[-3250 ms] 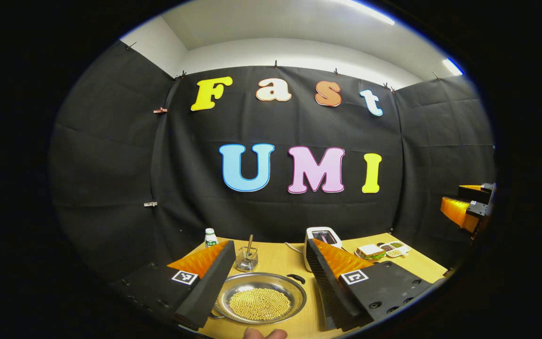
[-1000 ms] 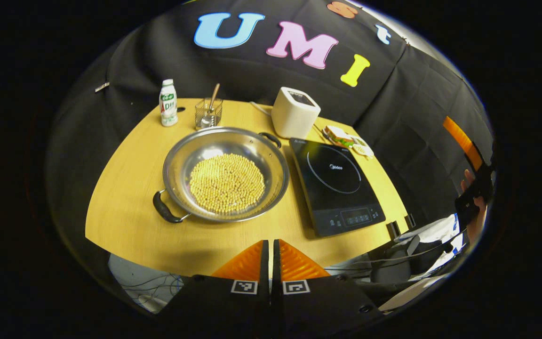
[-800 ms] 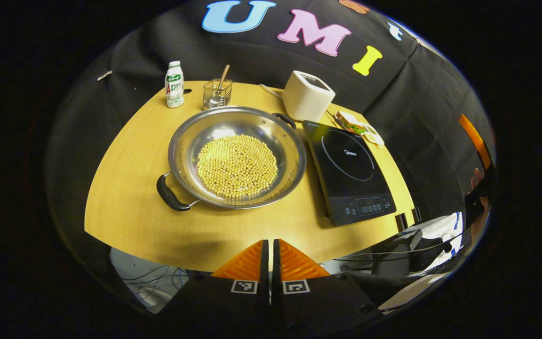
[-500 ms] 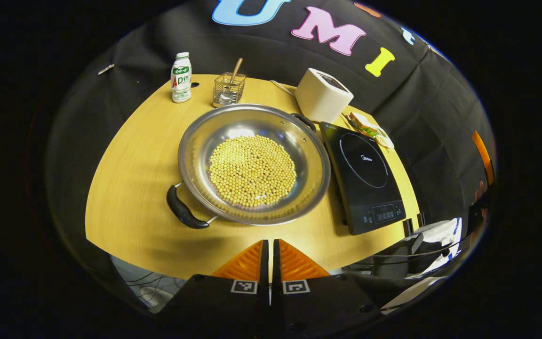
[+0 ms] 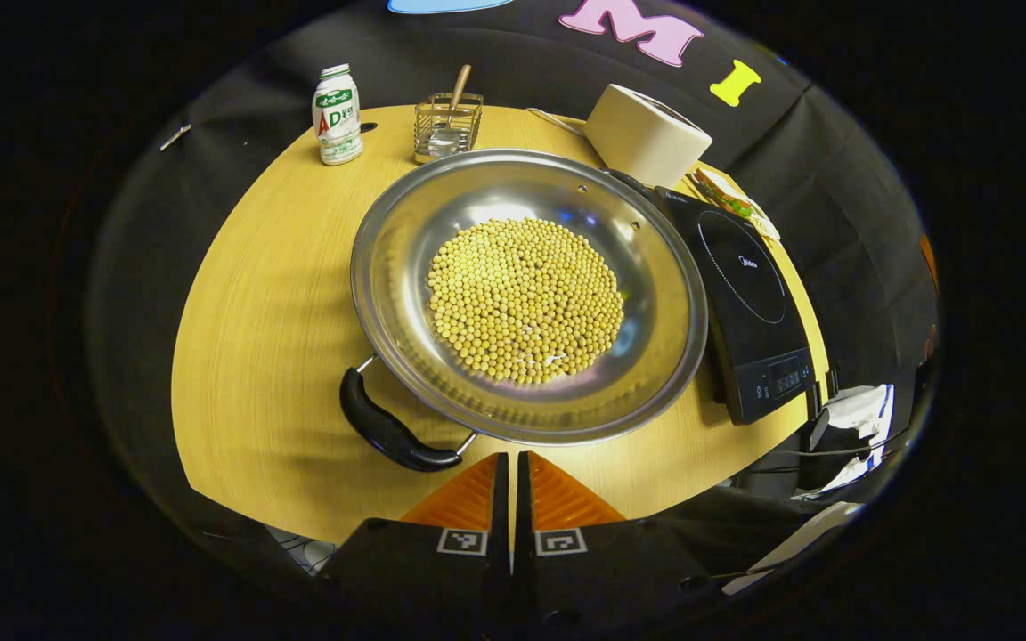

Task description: First push the handle of the pot to place it horizontally, then grasp the pot with both hands and set it on the induction cooktop.

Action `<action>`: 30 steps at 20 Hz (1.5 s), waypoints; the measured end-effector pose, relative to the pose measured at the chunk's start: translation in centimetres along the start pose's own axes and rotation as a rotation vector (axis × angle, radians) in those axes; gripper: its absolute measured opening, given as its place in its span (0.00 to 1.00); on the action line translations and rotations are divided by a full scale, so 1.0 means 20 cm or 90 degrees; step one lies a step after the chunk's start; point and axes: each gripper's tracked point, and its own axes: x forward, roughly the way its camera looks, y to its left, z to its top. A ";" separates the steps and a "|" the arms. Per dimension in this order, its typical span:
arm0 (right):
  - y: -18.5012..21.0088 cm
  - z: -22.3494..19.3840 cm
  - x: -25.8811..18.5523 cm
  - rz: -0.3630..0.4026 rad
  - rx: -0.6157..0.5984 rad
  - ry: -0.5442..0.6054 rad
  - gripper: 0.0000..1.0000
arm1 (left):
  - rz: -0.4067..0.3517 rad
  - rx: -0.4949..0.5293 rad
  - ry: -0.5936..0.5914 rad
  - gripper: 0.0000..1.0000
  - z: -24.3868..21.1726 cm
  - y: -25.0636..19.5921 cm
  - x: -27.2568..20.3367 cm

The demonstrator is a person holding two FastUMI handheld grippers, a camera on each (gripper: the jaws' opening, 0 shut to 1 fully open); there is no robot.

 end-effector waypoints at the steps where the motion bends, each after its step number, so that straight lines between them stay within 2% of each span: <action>1: 0.00 -0.01 0.00 -0.001 -0.001 0.001 0.98 | 0.001 0.000 -0.001 0.05 0.02 0.01 0.01; 5: 0.02 -0.03 0.01 -0.004 -0.006 0.005 0.98 | -0.002 0.001 0.005 0.05 0.02 0.03 0.04; 12: 0.05 -0.05 0.03 -0.001 -0.012 0.007 0.99 | 0.028 0.016 0.004 0.05 0.05 0.17 0.05; 16: 0.07 -0.04 0.03 0.001 -0.018 0.003 0.96 | 0.065 0.041 0.007 0.05 0.10 0.32 0.07; 19: 0.09 -0.07 0.03 0.004 -0.028 0.013 0.98 | 0.095 0.049 0.010 0.05 0.17 0.47 0.08; 30: 0.13 -0.08 0.02 -0.008 -0.032 0.032 0.98 | 0.156 0.094 -0.005 0.05 0.47 0.78 0.16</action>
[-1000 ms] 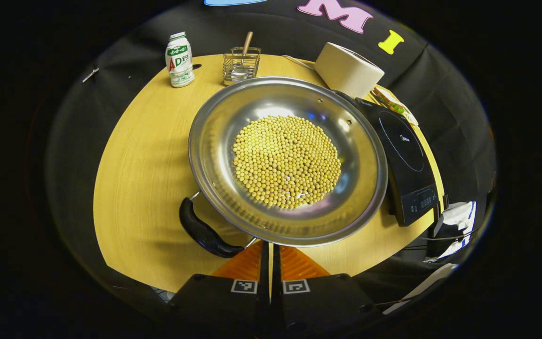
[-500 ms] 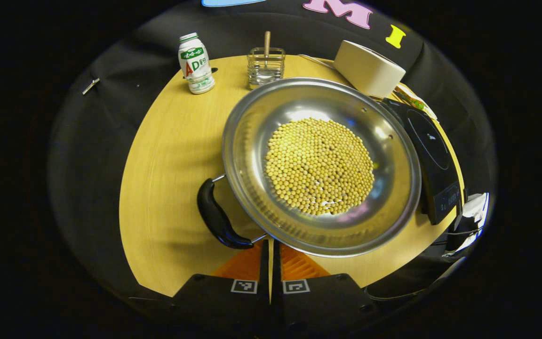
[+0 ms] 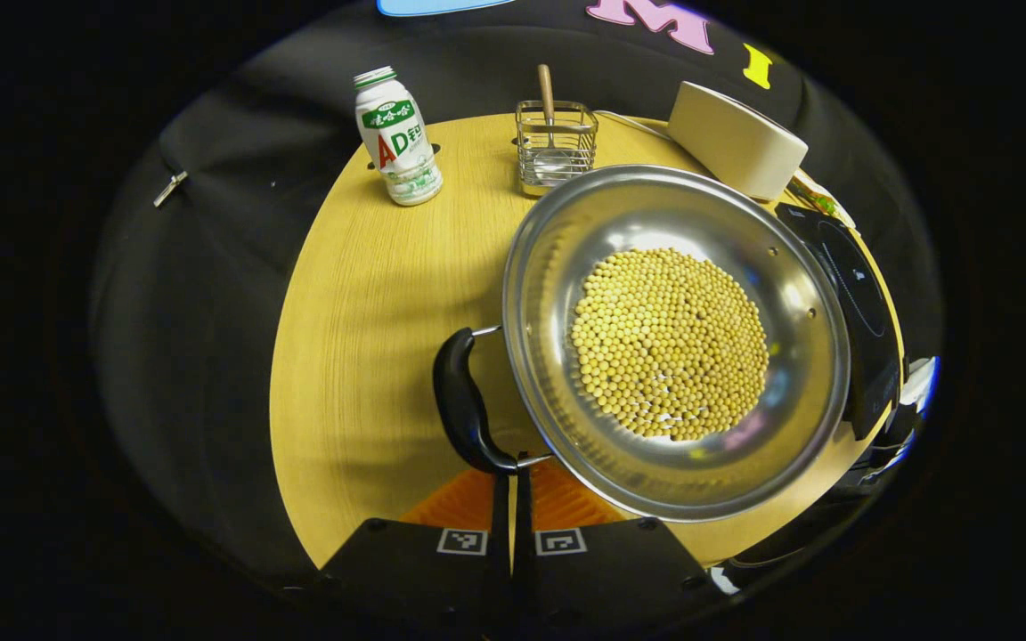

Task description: First push the handle of the pot to place it horizontally, then grasp the pot with both hands and set it on the induction cooktop.

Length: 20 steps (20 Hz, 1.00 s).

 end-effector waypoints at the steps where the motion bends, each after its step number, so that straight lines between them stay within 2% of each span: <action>1: 0.00 0.00 0.00 -0.002 0.001 0.001 0.98 | 0.009 0.009 0.000 0.05 0.02 0.02 0.02; 5: -0.02 -0.02 -0.01 -0.009 -0.005 0.004 0.98 | 0.037 0.027 -0.006 0.05 0.10 0.09 0.07; 11: 0.00 -0.04 -0.01 -0.004 0.000 0.007 0.98 | 0.074 0.011 -0.022 0.05 0.18 0.13 0.08; 17: 0.00 -0.06 -0.04 0.003 0.012 0.013 0.96 | 0.087 -0.033 -0.080 0.05 0.16 0.11 -0.04; 20: 0.00 -0.06 -0.05 0.007 0.016 0.013 0.96 | 0.104 -0.035 -0.099 0.05 0.11 0.13 -0.13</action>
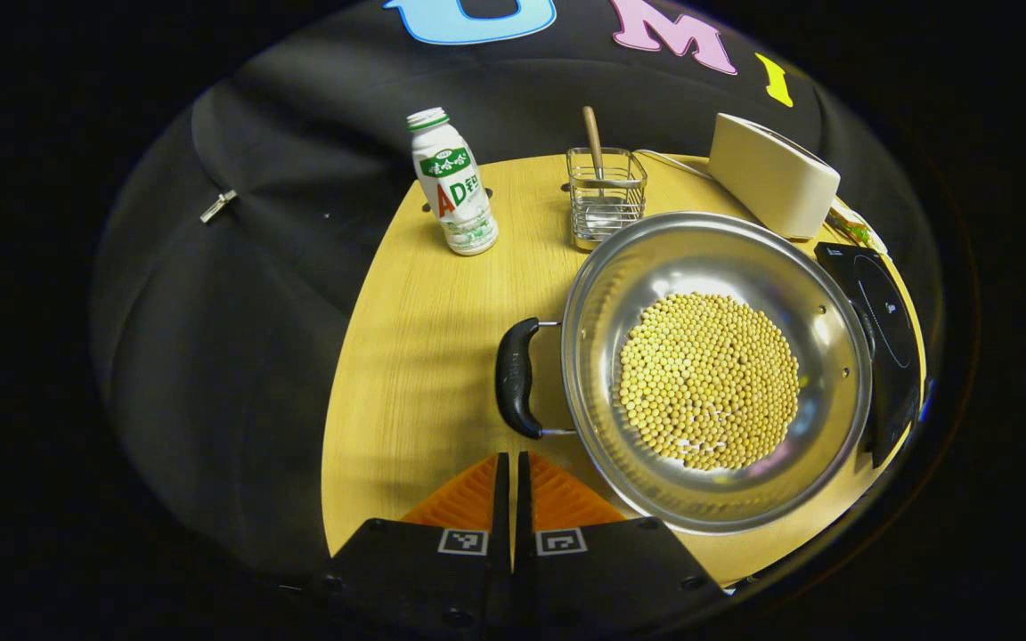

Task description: First push the handle of the pot to place it horizontally, then grasp the pot with both hands and set it on the induction cooktop.

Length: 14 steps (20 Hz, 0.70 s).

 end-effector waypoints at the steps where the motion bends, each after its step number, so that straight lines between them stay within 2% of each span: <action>1: 0.00 0.00 0.00 0.002 0.002 0.001 0.98 | 0.015 -0.003 -0.009 0.05 0.00 0.03 -0.04; 2: 0.00 -0.01 0.00 0.004 0.005 0.002 0.98 | 0.032 -0.009 -0.032 0.05 0.01 0.06 -0.07; 5: 0.01 -0.02 0.00 0.013 0.008 0.010 0.98 | 0.020 -0.021 -0.122 0.05 0.08 0.06 -0.19; 7: 0.04 -0.05 0.00 0.020 0.011 0.023 0.98 | 0.028 -0.025 -0.178 0.18 0.10 0.08 -0.29; 8: 0.06 -0.06 0.01 0.029 0.016 0.032 0.98 | 0.026 -0.029 -0.202 0.29 0.12 0.08 -0.34; 9: 0.10 -0.08 0.02 0.039 0.022 0.040 0.98 | 0.019 -0.034 -0.230 0.47 0.13 0.07 -0.39; 11: 0.16 -0.08 0.04 0.060 0.036 0.048 0.98 | 0.006 -0.058 -0.289 0.73 0.18 0.07 -0.48; 13: 0.26 -0.09 0.08 0.091 0.059 0.059 0.98 | -0.010 -0.099 -0.309 0.99 0.18 0.08 -0.52; 14: 0.31 -0.10 0.09 0.107 0.075 0.069 0.98 | -0.011 -0.112 -0.313 0.96 0.18 0.09 -0.51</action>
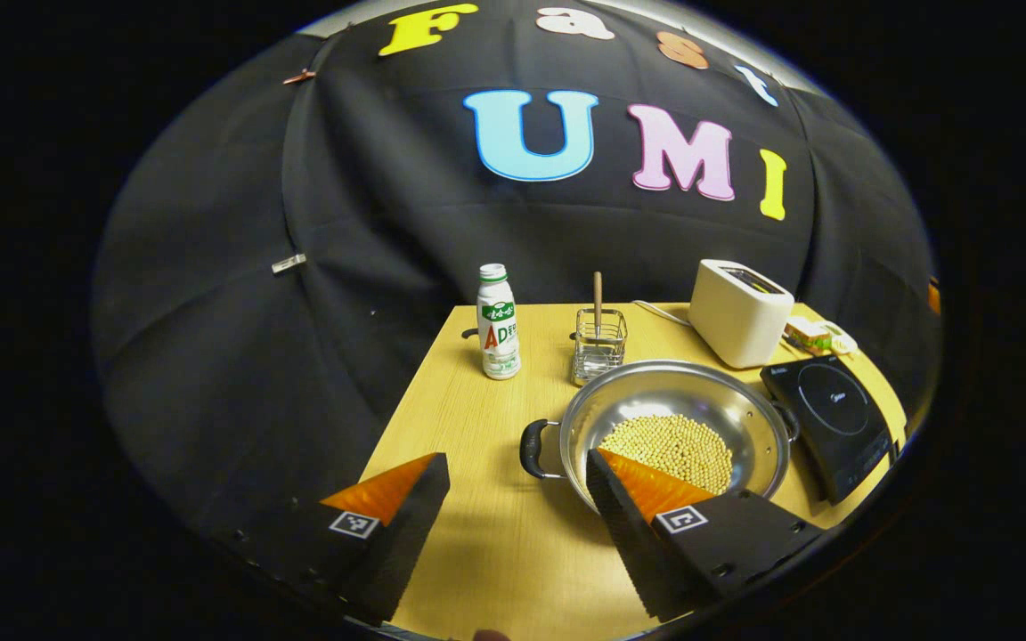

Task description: First push the handle of the pot to place it horizontally, then grasp the pot with both hands and set it on the induction cooktop.

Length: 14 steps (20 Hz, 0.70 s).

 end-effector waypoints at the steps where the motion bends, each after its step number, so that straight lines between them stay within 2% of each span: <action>1: 0.05 -0.03 0.03 0.016 0.018 0.013 0.98 | 0.004 -0.008 -0.001 0.97 0.00 0.01 0.00; 7: 0.32 -0.15 0.25 0.080 0.094 0.082 0.98 | -0.025 -0.018 -0.052 0.97 0.14 -0.02 0.03; 14: 0.59 -0.34 0.51 0.117 0.124 0.156 0.98 | -0.050 -0.034 -0.031 0.98 0.10 -0.05 0.17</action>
